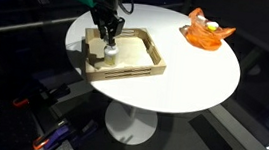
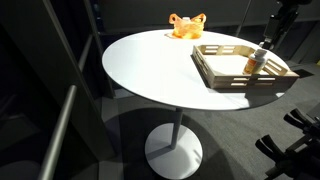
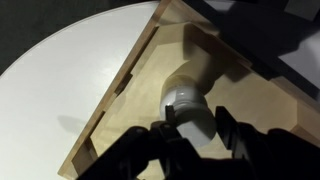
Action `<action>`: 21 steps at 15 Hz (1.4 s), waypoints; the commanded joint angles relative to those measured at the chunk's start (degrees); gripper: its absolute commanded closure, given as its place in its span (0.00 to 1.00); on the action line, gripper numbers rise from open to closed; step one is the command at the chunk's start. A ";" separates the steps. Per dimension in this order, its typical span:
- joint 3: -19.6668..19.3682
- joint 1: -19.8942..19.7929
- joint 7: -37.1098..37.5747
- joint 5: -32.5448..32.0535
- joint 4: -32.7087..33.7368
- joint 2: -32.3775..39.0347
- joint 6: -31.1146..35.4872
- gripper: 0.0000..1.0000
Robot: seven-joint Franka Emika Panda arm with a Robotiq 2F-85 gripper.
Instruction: Pick up the white lid and twist it onto the white medicine bottle in the wooden tray
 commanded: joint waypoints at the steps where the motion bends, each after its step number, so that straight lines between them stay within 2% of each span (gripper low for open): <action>1: -0.04 -0.61 0.64 -1.35 -1.89 -1.24 2.55 0.81; 21: -0.11 -0.97 0.10 -1.68 -2.53 0.94 6.66 0.81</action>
